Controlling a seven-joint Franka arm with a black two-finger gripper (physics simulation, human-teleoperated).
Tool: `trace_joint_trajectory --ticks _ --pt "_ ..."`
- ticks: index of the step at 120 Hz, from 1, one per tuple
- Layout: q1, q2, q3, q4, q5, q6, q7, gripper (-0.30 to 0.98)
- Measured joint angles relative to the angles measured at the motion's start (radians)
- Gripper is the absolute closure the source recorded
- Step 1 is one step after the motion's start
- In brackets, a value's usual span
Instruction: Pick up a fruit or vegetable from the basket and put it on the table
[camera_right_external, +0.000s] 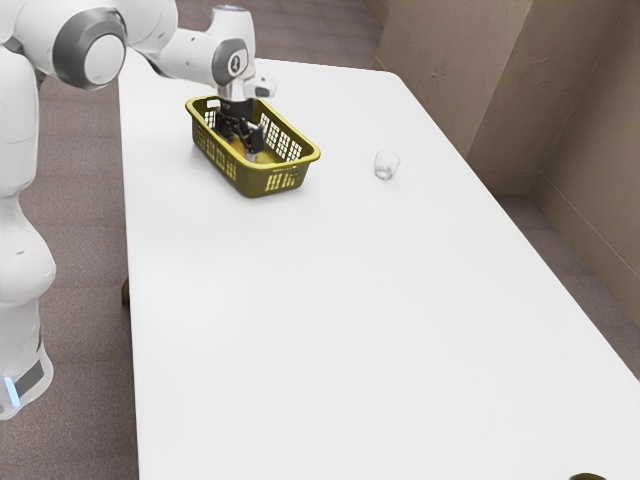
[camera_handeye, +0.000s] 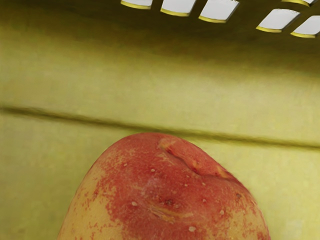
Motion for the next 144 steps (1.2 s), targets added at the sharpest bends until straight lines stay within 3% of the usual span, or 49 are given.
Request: trace_joint_trajectory --ticks 6,14,22,64,92,120,128,144 --pt "0.004 0.005 0.001 0.0 0.0 0.002 0.001 0.09" --pt "0.009 0.007 0.002 -0.003 -0.005 0.006 0.008 -0.24" --pt "0.008 0.007 0.003 -0.004 -0.011 0.007 0.014 -0.26" --pt "-0.004 -0.015 0.0 -0.005 0.003 0.012 0.014 0.32" --pt "-0.003 -0.046 0.0 -0.005 0.027 0.014 0.003 0.39" --pt "-0.018 -0.191 -0.007 0.058 0.027 0.009 -0.008 0.39" --pt "-0.112 -0.22 -0.032 0.158 0.026 -0.009 -0.019 0.41" --pt "-0.326 -0.24 -0.276 0.285 0.02 -0.049 -0.065 0.43"
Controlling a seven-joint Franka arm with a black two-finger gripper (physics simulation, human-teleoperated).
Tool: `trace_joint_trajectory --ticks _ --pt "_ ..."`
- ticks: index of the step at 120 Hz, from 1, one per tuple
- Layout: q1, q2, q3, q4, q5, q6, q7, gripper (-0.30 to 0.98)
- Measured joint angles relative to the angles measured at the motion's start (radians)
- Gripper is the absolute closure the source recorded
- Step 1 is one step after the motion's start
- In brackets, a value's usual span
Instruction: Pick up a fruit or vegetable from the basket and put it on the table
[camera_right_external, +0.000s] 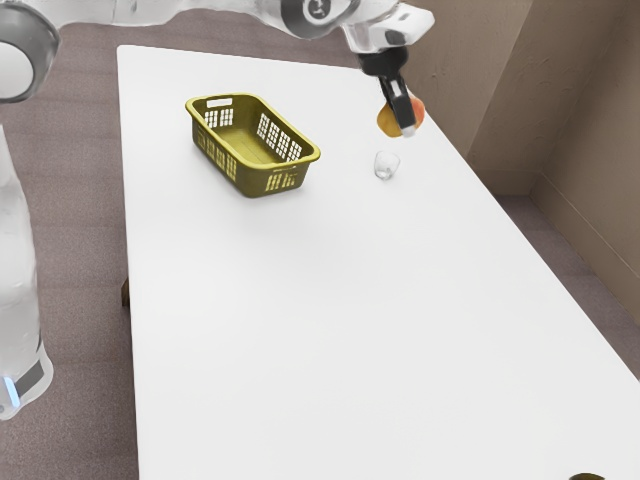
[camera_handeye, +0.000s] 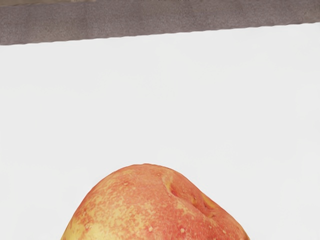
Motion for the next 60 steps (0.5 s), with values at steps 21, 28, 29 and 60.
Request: trace_joint_trajectory --ticks 21,28,29,60 --pt "-0.086 0.037 -0.111 0.022 -0.114 -0.02 -0.069 0.23" --pt "-0.109 0.072 -0.12 0.027 -0.175 -0.015 -0.133 0.15" --pt "-0.113 0.076 -0.12 0.031 -0.171 -0.015 -0.15 0.14" --pt "-0.194 0.098 -0.038 0.235 0.139 -0.412 -0.98 0.02"
